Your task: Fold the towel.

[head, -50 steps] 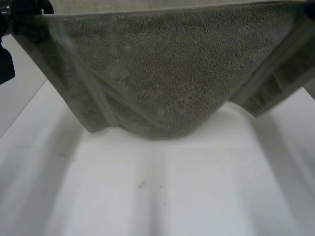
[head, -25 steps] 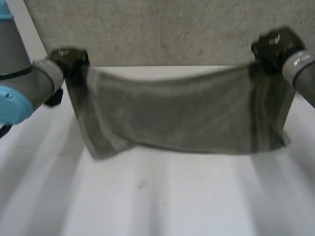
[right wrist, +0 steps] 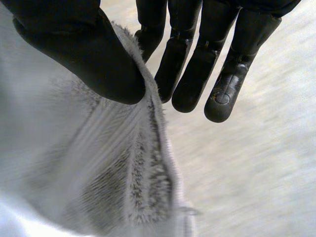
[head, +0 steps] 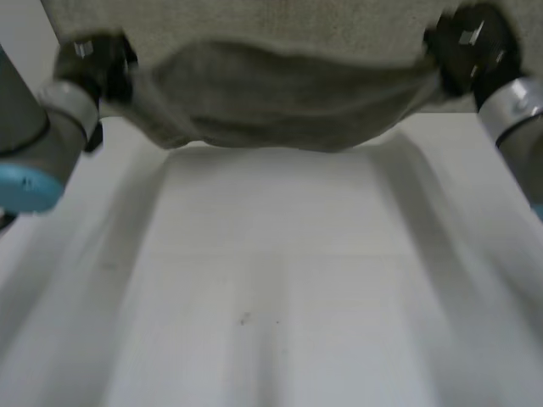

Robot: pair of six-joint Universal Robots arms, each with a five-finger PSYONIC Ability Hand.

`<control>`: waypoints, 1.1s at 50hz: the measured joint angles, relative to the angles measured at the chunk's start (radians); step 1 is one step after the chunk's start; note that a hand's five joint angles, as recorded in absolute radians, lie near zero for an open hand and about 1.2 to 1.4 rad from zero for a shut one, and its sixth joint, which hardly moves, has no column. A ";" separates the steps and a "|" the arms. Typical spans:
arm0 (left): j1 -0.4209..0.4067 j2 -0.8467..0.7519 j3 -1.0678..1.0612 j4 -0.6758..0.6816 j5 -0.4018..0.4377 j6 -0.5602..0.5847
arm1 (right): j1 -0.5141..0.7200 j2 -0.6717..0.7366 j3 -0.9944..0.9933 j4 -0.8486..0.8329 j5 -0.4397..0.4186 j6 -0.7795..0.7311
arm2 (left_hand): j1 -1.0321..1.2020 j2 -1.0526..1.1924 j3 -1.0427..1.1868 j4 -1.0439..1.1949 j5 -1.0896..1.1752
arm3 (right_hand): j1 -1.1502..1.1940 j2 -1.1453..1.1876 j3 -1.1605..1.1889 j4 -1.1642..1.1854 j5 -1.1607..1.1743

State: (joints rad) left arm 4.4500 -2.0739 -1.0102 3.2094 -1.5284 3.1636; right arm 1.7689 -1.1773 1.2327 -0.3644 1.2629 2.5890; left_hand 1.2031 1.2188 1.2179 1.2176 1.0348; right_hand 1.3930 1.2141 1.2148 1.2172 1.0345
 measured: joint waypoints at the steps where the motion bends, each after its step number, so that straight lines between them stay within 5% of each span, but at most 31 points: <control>1: 0.009 0.019 -0.111 -0.001 0.003 0.001 | -0.007 0.012 0.039 0.075 -0.035 -0.005 | 0.000 0.000 0.000 0.000 0.000 | 0.000 0.000 0.000 0.000 0.000; 17: 0.041 0.158 -0.693 0.002 0.086 0.036 | -0.097 0.036 0.400 0.268 -0.100 -0.219 | 0.000 0.000 0.000 0.000 0.000 | 0.000 0.000 0.000 0.000 0.000; 29: 0.113 0.561 -0.966 -0.125 0.102 0.200 | -0.184 -0.267 0.547 0.618 -0.109 -0.283 | 0.000 0.000 0.000 0.000 0.000 | 0.000 0.000 0.000 0.000 0.001; 37: 0.189 0.668 -0.966 -0.234 0.155 0.253 | -0.236 -0.354 0.498 0.775 -0.139 -0.380 | 0.000 0.000 0.000 0.000 0.000 | 0.000 0.000 0.000 0.000 0.000; 48: 0.192 0.441 -0.782 -0.128 0.215 0.260 | -0.201 -0.155 0.333 0.496 -0.169 -0.348 | 0.000 0.000 0.000 0.000 0.000 | 0.000 0.000 0.000 0.000 0.001; 55: 0.111 0.131 -0.502 -0.077 0.125 0.249 | -0.109 0.076 0.171 0.304 -0.109 -0.301 | 0.000 0.000 0.000 0.000 0.000 | 0.000 0.000 0.000 0.000 0.001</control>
State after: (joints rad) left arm 4.5610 -1.9433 -1.5122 3.1322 -1.4038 3.4127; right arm 1.6595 -1.1009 1.4036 -0.0609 1.1539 2.2884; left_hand 1.2031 1.2188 1.2180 1.2177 1.0349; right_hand 1.3932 1.2141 1.2148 1.2174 1.0355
